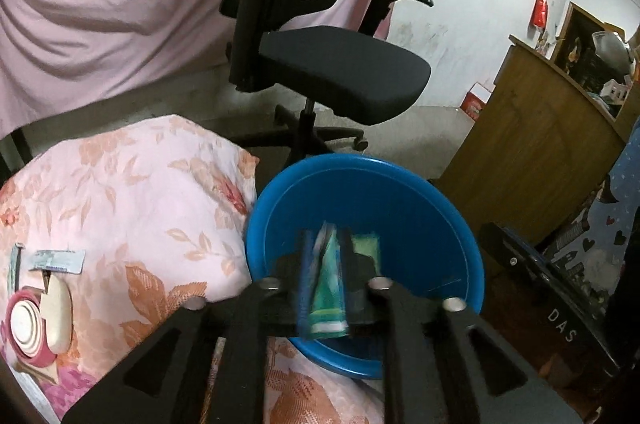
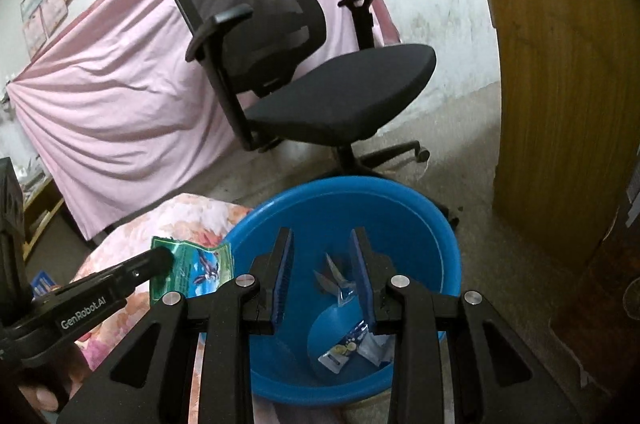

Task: Collect trash
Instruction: 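Carry the wrapper and clip over the blue basin and open both grippers, then return both tools over the bed toward the pink tape roll and papers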

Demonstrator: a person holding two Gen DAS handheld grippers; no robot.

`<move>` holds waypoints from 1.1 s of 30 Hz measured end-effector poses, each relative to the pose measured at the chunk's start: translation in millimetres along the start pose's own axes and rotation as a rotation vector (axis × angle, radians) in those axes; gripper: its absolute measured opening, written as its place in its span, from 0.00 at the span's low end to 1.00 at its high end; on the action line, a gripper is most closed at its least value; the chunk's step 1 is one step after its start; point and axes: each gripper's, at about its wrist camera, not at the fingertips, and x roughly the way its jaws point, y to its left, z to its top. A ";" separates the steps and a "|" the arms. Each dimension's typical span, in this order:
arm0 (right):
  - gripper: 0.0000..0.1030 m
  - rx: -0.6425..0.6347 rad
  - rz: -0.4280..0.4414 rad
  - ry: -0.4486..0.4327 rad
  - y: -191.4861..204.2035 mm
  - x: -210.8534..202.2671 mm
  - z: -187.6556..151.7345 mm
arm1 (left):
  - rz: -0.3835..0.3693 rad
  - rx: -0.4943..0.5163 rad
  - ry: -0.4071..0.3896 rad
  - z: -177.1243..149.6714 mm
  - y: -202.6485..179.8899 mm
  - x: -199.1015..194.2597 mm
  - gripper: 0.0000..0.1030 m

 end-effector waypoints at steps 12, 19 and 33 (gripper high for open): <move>0.43 -0.024 -0.023 0.007 4.8 0.2 2.1 | 0.019 -0.088 -0.068 -0.5 24.8 -26.7 0.51; 0.65 -0.055 -0.020 -0.040 19.0 -16.2 6.8 | 0.102 -0.150 -0.170 -3.7 45.1 -70.0 0.89; 1.00 -0.159 0.157 -0.331 79.0 -80.7 2.7 | 0.293 -0.166 -0.470 -46.6 92.4 -175.2 0.93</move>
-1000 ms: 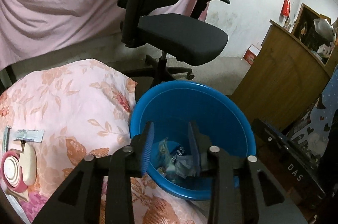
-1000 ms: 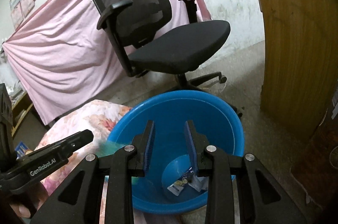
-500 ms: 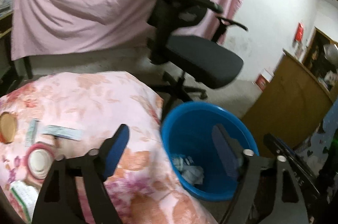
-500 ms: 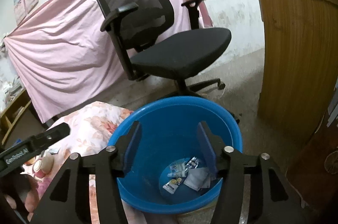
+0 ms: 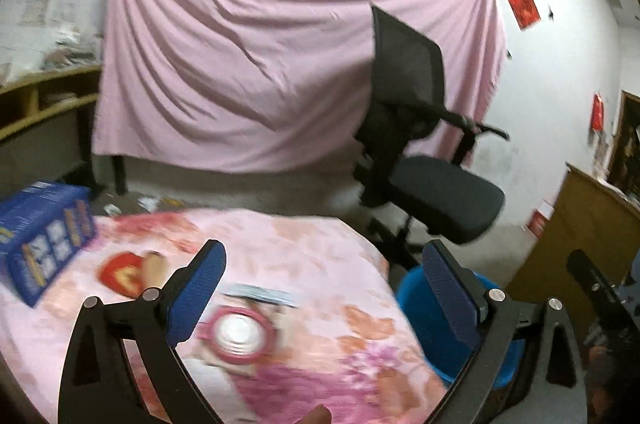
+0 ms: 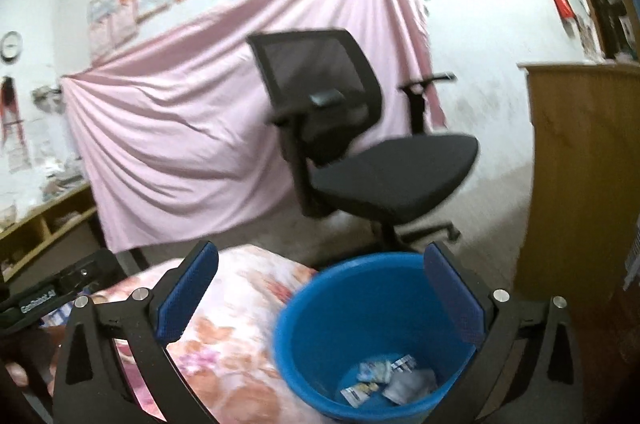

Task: Collect trash
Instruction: 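Return both tools over the bed toward the pink tape roll and papers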

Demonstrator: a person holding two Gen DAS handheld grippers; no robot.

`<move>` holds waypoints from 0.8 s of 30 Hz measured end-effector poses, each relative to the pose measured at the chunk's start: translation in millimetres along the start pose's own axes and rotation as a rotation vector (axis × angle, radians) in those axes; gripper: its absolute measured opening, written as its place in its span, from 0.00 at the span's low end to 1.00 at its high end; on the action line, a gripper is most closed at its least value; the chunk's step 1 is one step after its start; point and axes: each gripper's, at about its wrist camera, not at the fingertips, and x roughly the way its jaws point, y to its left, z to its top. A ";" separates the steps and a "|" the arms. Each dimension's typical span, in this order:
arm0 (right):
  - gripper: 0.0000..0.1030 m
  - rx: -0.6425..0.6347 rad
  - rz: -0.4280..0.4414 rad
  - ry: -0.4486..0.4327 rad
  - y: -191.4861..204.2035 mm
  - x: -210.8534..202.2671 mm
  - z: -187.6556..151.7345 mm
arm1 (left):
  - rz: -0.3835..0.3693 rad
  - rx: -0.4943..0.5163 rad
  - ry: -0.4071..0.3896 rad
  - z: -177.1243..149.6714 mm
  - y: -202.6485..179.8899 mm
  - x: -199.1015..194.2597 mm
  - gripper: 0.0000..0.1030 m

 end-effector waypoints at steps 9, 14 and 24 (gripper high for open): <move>1.00 -0.106 0.135 -0.154 61.7 -26.3 -1.6 | 0.122 0.028 -0.189 -8.4 56.8 -65.3 0.93; 1.00 -0.153 0.190 -0.160 94.8 -30.9 -11.5 | 0.159 0.040 -0.212 -16.8 87.7 -88.3 0.93; 1.00 -0.288 0.267 -0.044 151.0 -11.2 -38.0 | 0.228 0.030 -0.167 -45.6 132.6 -102.9 0.93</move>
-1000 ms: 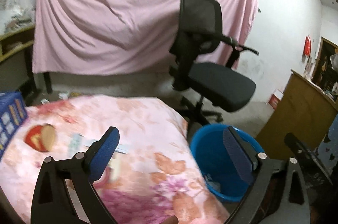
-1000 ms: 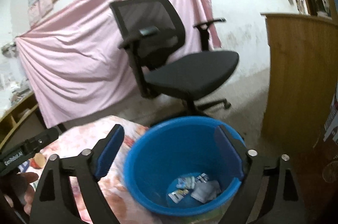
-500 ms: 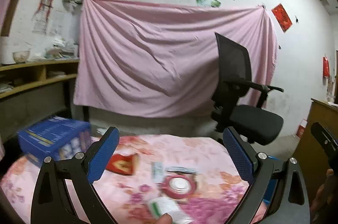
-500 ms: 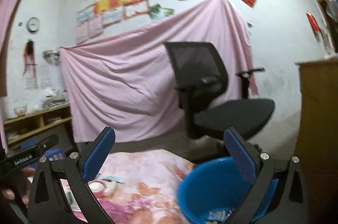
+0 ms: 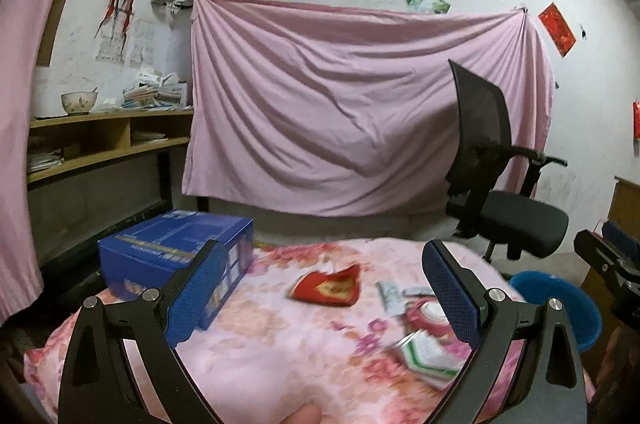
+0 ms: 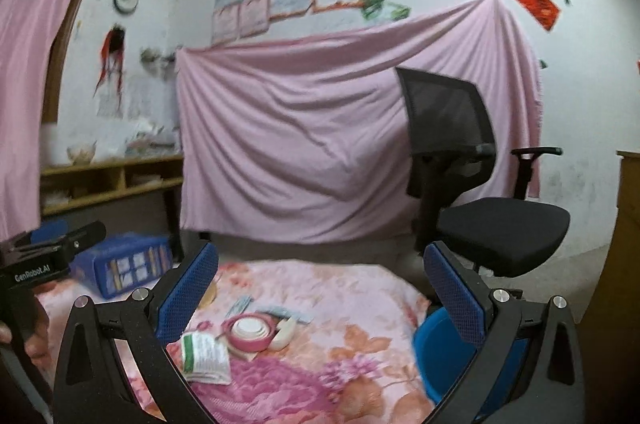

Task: Collect trash
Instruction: 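Return both tools over the bed toward the pink tape roll and papers, then grasp the green-white packet with the left gripper while the right gripper grasps the white oval lid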

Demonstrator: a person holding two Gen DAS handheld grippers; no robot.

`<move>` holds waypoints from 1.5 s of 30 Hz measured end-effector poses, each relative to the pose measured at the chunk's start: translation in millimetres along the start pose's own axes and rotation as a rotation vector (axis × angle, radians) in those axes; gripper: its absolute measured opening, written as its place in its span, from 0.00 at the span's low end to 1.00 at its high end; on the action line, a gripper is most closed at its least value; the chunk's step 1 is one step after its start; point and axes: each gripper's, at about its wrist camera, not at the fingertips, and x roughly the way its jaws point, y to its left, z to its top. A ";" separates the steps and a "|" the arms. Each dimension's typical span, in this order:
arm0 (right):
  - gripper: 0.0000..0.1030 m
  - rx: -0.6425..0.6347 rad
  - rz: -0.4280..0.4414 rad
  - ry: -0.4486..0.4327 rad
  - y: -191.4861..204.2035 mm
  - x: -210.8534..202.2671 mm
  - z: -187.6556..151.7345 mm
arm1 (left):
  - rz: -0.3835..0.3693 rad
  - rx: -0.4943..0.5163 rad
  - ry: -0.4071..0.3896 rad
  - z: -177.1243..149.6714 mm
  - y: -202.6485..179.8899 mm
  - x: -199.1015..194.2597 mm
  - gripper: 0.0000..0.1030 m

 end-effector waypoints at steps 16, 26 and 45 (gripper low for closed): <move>0.85 0.056 0.036 0.359 -1.7 66.8 -32.1 | -0.142 0.086 0.257 -27.0 -20.9 51.2 0.93; 0.51 0.107 0.112 0.540 -4.0 111.7 -44.6 | -0.340 0.037 0.633 -49.5 -40.6 113.3 0.41; 0.26 0.299 0.242 0.758 -10.6 158.9 -76.4 | -0.455 -0.083 0.733 -49.4 -44.5 120.6 0.09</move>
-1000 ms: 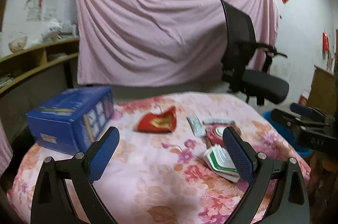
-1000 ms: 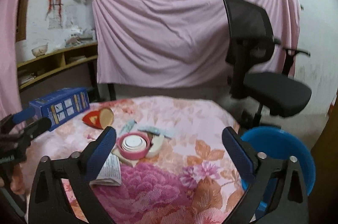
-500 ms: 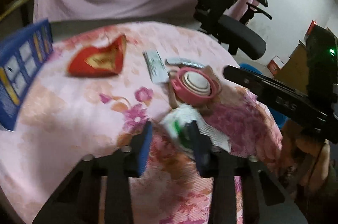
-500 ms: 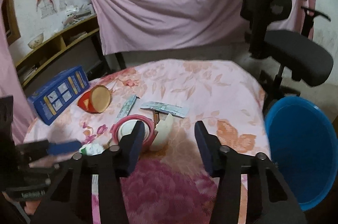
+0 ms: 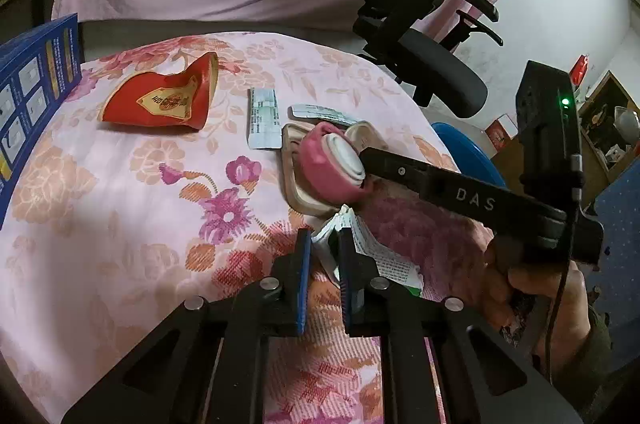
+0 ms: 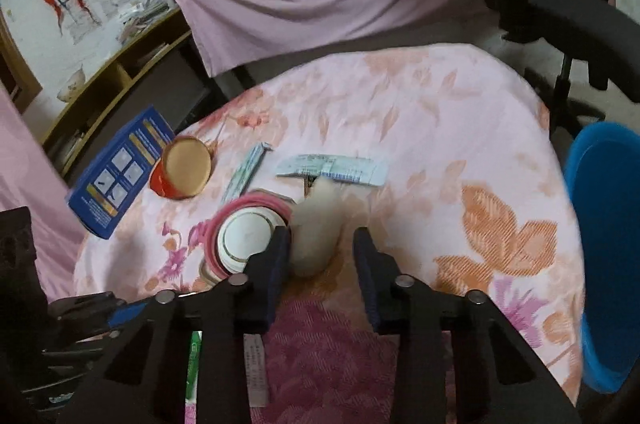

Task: Collect trash
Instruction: 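Grasp the green-white packet with the left gripper while the right gripper grasps the white oval lid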

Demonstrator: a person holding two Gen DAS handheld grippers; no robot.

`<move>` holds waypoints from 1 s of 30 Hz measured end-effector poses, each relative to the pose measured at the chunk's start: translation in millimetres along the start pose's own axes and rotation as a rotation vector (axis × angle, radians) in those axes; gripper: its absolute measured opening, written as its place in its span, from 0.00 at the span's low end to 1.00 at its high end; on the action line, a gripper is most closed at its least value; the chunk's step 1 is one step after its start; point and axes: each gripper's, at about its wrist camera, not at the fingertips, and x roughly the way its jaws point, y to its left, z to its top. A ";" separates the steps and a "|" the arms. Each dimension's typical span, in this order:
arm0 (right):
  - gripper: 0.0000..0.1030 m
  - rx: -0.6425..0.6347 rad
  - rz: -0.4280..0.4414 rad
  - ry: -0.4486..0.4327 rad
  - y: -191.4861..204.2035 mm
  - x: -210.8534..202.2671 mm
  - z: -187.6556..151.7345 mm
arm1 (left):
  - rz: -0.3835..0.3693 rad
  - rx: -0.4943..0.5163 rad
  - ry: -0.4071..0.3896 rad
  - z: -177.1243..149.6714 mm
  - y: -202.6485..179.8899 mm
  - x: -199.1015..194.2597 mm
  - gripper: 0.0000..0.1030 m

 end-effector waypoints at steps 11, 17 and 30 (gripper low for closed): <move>0.12 -0.005 -0.023 -0.088 -0.5 -26.2 -8.8 | 0.106 0.078 -0.170 -3.2 -18.9 -34.8 0.04; 0.12 -0.090 -0.116 -0.211 9.5 -58.5 -17.3 | 0.154 0.137 -0.276 0.0 -37.4 -49.1 0.04; 0.13 -0.089 -0.159 -0.076 -13.0 -63.1 -33.2 | 0.202 0.076 -0.166 -12.2 -23.7 -27.7 0.04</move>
